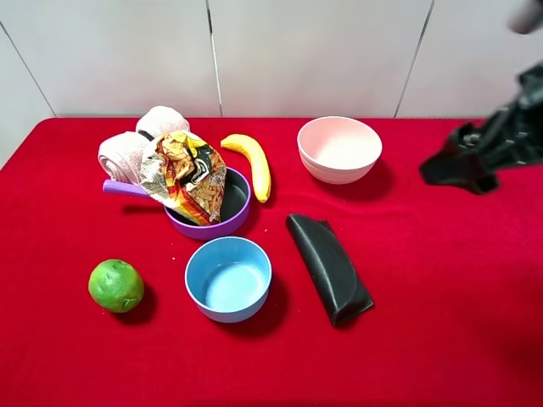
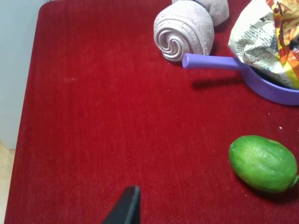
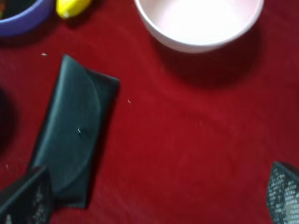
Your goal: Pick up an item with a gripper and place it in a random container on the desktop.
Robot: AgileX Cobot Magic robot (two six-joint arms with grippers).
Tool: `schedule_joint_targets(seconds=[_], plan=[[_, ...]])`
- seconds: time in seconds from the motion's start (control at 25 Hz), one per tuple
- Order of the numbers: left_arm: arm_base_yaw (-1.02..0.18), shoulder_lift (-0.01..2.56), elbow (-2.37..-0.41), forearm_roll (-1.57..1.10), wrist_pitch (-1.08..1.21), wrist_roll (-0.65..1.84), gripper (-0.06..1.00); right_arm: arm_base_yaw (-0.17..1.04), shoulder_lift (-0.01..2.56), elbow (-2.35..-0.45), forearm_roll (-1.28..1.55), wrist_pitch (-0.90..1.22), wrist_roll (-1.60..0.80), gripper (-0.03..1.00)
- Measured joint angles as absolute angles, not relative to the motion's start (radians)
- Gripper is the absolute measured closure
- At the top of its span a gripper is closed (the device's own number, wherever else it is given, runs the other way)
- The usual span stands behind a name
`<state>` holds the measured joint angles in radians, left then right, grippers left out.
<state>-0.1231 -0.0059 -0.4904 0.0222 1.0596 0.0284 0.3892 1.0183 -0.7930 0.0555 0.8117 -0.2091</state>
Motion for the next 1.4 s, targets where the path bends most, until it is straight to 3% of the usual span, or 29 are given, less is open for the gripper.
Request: schedule_joint_targets(seconds=[0.76,1.4], plan=[[-0.123,-0.006,-0.49,0.022,1.06,0.028,-0.04,0.136,0.463,-0.59,0.078,0.911,-0.151,0.27],[-0.123,-0.006,-0.49,0.022,1.06,0.028,-0.04,0.127,0.121,-0.537,0.101,1.012,-0.151,0.27]])
